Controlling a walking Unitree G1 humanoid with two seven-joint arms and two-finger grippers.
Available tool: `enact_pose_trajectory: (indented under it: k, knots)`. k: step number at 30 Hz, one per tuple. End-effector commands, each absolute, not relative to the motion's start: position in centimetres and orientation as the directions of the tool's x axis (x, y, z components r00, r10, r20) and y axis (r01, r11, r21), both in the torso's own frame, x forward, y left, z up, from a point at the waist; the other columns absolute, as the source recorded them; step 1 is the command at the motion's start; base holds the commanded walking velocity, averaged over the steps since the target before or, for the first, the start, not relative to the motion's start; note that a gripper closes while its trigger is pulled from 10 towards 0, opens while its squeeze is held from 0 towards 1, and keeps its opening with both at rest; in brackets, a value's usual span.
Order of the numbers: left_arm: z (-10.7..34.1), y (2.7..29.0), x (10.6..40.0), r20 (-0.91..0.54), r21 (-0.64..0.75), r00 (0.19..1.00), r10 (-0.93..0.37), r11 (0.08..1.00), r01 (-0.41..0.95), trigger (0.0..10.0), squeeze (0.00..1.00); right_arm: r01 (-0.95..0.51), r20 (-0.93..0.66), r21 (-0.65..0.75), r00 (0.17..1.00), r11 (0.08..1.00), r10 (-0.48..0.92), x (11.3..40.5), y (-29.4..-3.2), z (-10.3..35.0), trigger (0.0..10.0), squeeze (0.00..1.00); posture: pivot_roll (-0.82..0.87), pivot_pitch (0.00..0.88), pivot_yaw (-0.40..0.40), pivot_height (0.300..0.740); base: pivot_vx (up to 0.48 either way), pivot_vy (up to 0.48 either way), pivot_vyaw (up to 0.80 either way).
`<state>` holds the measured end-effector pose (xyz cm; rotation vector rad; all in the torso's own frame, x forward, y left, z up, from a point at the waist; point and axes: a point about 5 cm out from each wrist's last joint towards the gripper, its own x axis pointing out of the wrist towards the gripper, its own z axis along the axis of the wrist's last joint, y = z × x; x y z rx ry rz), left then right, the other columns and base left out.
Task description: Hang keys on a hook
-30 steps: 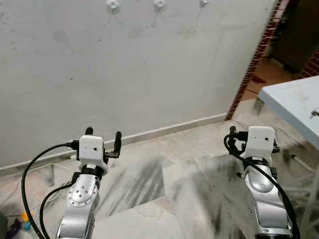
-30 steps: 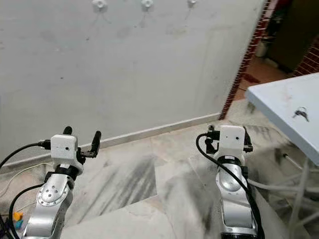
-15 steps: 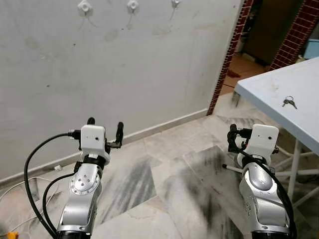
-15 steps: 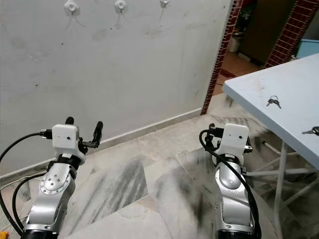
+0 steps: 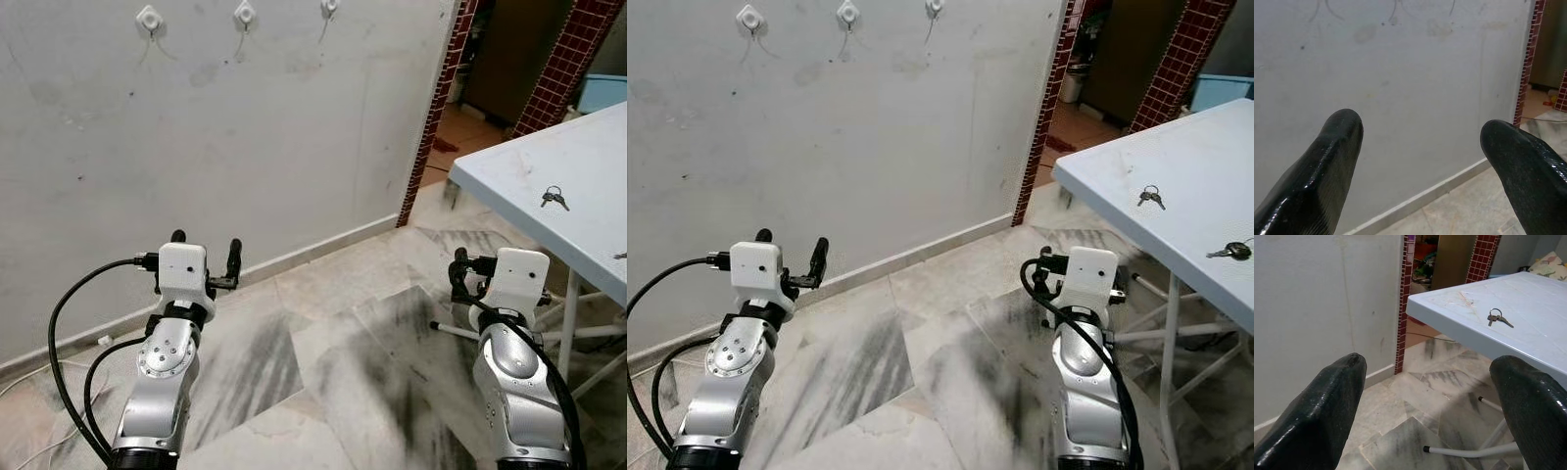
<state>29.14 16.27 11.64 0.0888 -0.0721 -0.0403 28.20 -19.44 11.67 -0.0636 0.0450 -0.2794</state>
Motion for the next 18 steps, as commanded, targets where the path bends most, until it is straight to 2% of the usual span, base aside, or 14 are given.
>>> enact_pose_trajectory:
  k: [1, 5, 8, 18]
  knots:
    - [11.45, 16.24, 29.26, 0.057, 0.099, 0.997, -0.042, 0.994, 0.036, 10.0, 0.00, 0.288, -0.033, -0.058, 0.956, 0.956, -0.291, 28.20, -19.54, 11.82, 10.0, 0.00, -0.08, 0.000, 0.022, 0.740, 0.000, 0.000, -0.75]
    - [11.31, 16.38, 29.26, 0.054, 0.106, 0.998, -0.039, 0.994, 0.033, 10.0, 0.00, 0.286, -0.019, -0.072, 0.957, 0.955, -0.288, 28.17, -19.58, 11.86, 10.0, 0.00, -0.08, 0.000, 0.020, 0.740, 0.000, 0.000, -0.71]
    - [11.29, 16.38, 29.27, 0.055, 0.106, 0.998, -0.038, 0.994, 0.032, 10.0, 0.00, 0.263, -0.027, -0.108, 0.963, 0.959, -0.267, 28.18, -19.40, 11.87, 10.0, 0.00, -0.08, 0.000, 0.018, 0.740, 0.000, 0.000, 0.00]
    - [11.14, 16.20, 29.15, 0.054, 0.097, 0.998, -0.034, 0.995, 0.029, 10.0, 0.00, 0.250, -0.056, -0.058, 0.966, 0.967, -0.253, 28.09, -19.22, 11.62, 10.0, 0.00, -0.08, 0.000, 0.018, 0.740, 0.000, 0.000, -0.78]
